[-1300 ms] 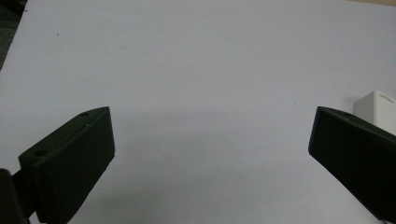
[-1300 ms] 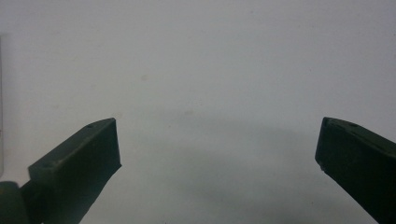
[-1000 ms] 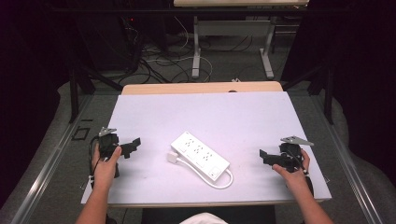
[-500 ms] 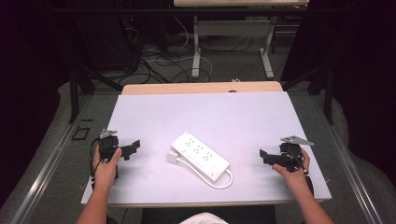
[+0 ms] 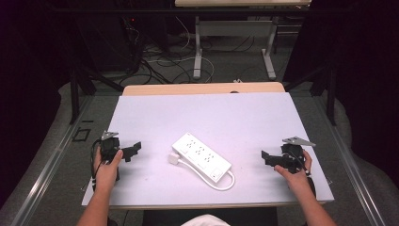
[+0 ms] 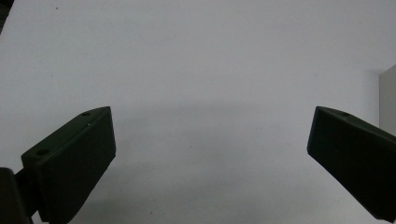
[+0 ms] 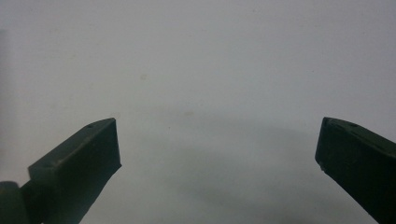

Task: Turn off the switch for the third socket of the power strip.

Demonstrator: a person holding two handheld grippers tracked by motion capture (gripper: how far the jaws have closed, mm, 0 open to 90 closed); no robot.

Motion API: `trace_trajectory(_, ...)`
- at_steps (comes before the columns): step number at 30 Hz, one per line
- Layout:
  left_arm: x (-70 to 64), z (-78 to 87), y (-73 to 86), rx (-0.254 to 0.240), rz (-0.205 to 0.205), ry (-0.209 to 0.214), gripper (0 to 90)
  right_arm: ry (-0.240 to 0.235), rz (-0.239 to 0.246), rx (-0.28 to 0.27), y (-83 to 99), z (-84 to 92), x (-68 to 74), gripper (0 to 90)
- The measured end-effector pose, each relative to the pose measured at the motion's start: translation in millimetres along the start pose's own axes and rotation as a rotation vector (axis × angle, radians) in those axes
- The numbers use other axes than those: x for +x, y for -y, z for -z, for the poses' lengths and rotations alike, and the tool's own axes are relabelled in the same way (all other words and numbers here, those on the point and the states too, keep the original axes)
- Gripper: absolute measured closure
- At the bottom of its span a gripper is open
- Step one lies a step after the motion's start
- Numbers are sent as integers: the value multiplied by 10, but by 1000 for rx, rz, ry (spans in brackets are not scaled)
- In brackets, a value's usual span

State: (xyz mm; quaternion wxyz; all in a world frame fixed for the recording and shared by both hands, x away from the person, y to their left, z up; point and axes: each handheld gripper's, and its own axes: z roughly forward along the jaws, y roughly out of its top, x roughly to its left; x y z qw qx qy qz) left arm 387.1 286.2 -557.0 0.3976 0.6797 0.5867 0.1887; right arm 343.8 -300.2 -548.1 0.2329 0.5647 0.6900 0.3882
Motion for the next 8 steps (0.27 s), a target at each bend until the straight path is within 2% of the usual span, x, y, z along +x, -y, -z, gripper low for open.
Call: trace_trajectory(8,9,-4,-7,5,-6,-2,9,2,-1,1,2,-1,-4,0)
